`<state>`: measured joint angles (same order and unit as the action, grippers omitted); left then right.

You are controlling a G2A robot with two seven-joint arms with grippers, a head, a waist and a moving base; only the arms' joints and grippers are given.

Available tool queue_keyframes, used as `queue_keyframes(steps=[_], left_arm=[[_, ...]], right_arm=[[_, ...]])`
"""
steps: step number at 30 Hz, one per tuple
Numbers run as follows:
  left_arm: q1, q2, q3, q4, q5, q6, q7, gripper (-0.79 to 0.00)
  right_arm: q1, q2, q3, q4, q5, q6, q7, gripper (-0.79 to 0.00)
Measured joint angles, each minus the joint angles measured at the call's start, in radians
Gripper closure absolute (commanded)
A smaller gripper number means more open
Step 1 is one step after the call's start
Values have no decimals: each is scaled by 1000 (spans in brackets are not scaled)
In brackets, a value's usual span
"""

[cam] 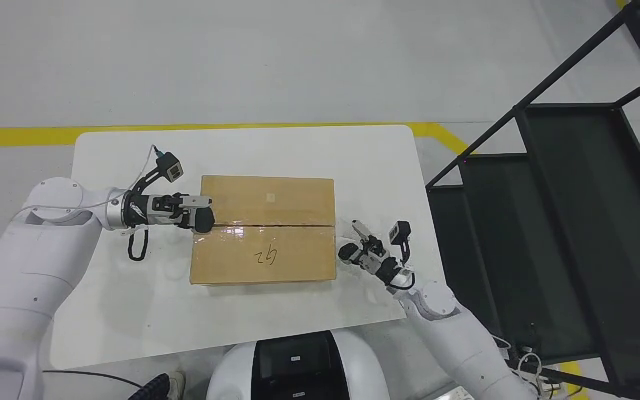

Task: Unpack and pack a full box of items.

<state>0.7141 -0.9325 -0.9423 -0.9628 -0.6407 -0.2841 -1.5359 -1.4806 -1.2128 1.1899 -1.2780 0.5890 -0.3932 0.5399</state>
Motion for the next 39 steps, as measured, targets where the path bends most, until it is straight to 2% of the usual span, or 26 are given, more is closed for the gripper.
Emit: queue_keyframes(steps=[12, 19, 29, 39], left_arm=[[0, 0, 0, 0, 0, 0, 0, -785], [0, 0, 0, 0, 0, 0, 0, -785], [0, 0, 0, 0, 0, 0, 0, -785], [0, 0, 0, 0, 0, 0, 0, -785]], right_arm=[[-26, -9, 36, -5, 98, -126, 11, -785], [-42, -12, 52, -20, 27, -200, -60, -785], [-66, -11, 90, -56, 2, -198, -102, -785], [-58, -17, 94, -39, 37, -138, -112, -785]])
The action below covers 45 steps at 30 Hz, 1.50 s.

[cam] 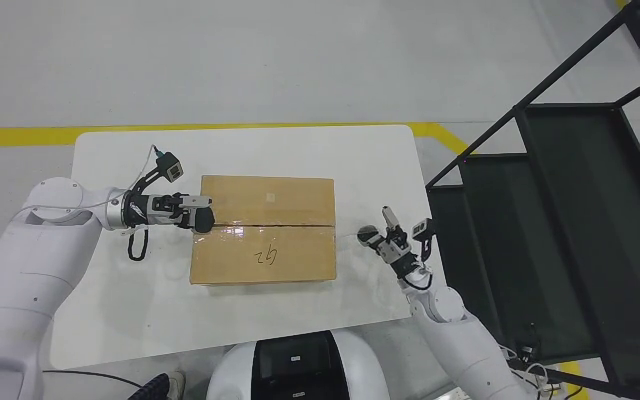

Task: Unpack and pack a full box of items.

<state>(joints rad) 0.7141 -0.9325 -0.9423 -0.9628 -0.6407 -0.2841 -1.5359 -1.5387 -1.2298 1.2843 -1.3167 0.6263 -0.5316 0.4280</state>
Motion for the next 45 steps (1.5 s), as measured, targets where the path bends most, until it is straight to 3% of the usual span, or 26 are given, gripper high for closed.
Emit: queue_keyframes(steps=[5, 6, 7, 9, 21, 29, 35, 44, 45], left_arm=[[0, 0, 0, 0, 0, 0, 0, -785], [0, 0, 0, 0, 0, 0, 0, -785], [0, 0, 0, 0, 0, 0, 0, -785], [0, 0, 0, 0, 0, 0, 0, -785], [0, 0, 0, 0, 0, 0, 0, -785], [0, 0, 0, 0, 0, 0, 0, -785], [0, 0, 0, 0, 0, 0, 0, -785], [0, 0, 0, 0, 0, 0, 0, -785], [0, 0, 0, 0, 0, 0, 0, -785]], right_arm=[[-20, 2, 23, -10, -14, -9, -8, -785], [-27, 2, 27, -15, -20, -10, -12, -631], [-31, 2, 29, -18, -22, -9, -14, -369], [-33, 1, 31, -20, -19, -4, -17, -3], [14, -13, 0, 31, 35, 45, 27, 0], [12, -14, 21, 33, 34, 17, 40, 0], [-25, -9, 45, -55, -73, -33, 9, 0], [-78, -9, 53, -184, -334, -30, -148, 0], [-85, -9, 51, -196, -347, -30, -156, -62]])
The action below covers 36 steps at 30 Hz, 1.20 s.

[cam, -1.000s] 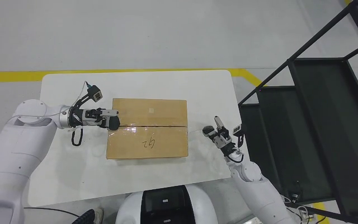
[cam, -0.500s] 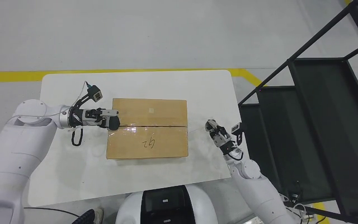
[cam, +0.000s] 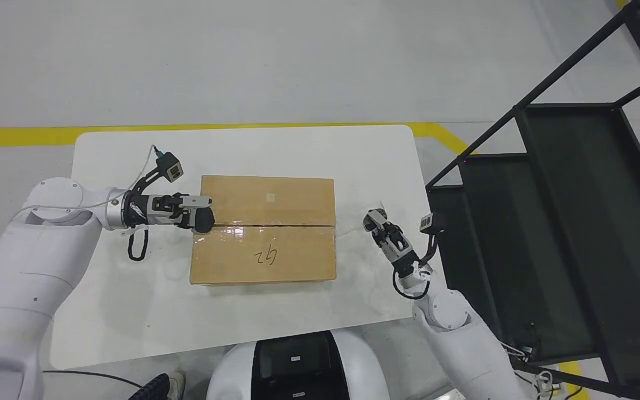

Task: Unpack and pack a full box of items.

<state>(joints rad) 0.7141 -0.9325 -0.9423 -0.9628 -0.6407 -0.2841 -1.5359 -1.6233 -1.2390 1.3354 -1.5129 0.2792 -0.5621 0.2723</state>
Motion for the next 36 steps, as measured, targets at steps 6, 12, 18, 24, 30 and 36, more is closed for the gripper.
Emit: queue_keyframes(steps=[6, 12, 18, 24, 30, 36], left_arm=[[0, 0, 0, 0, 0, 0, 0, -785], [0, 0, 0, 0, 0, 0, 0, -785], [10, 0, -1, -14, 6, 5, 19, -785], [40, 8, -22, -64, 32, 27, 54, -785], [55, 13, -38, -86, 45, 37, 58, -785], [64, 14, -49, -98, 52, 44, 60, -785]], right_arm=[[-23, 0, -11, -55, -42, -5, 10, 0], [-8, -5, -46, -74, -81, 16, 16, 0], [10, -11, -84, -80, -126, 36, 11, 0], [26, -17, -121, -87, -155, 41, 3, 0], [25, -19, -127, -109, -179, 37, -14, 0], [27, -20, -139, -113, -208, 60, -11, 0]])
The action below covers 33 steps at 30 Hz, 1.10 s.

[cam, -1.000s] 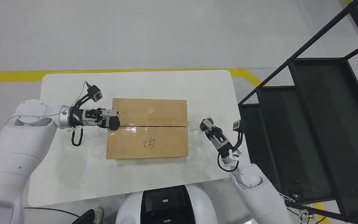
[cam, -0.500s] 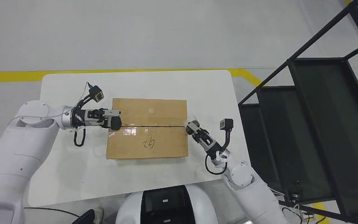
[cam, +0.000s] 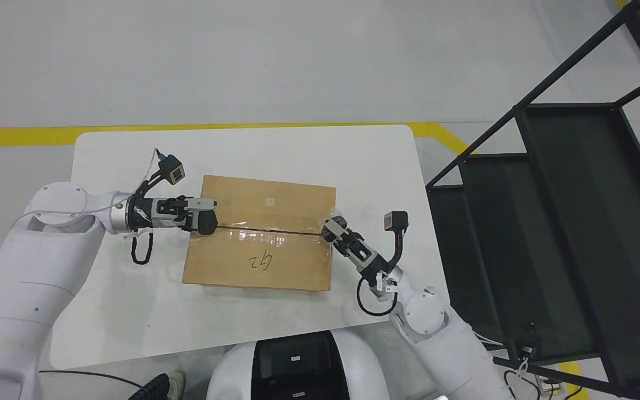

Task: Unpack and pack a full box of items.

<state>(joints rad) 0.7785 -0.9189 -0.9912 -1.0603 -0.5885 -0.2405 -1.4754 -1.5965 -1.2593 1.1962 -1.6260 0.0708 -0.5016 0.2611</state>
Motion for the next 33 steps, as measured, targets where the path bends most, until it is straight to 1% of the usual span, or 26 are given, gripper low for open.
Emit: queue_keyframes(steps=[7, 17, 18, 19, 20, 29, 33], left_arm=[[5, -1, -8, -5, 6, 4, 0, -785], [11, -3, -18, -8, 7, 4, 0, -785], [11, -3, -20, -8, 7, 4, 0, -785], [12, -3, -22, -9, 5, 3, 1, -785], [13, -3, -24, -9, 2, 1, 1, -785], [34, 2, -66, -37, -44, -21, -16, -785], [49, 11, -109, -66, -77, -31, -29, -785]], right_arm=[[17, -4, -36, 11, -48, 34, 10, 0], [39, -11, -84, 26, -137, 94, -8, 0], [40, -12, -88, 27, -143, 100, -8, -49], [42, -12, -90, 27, -148, 104, -9, -622], [43, -12, -93, 26, -153, 108, -9, -785], [35, -11, -101, -12, -186, 133, -6, -785], [29, -9, -98, -40, -192, 139, 4, -785]])
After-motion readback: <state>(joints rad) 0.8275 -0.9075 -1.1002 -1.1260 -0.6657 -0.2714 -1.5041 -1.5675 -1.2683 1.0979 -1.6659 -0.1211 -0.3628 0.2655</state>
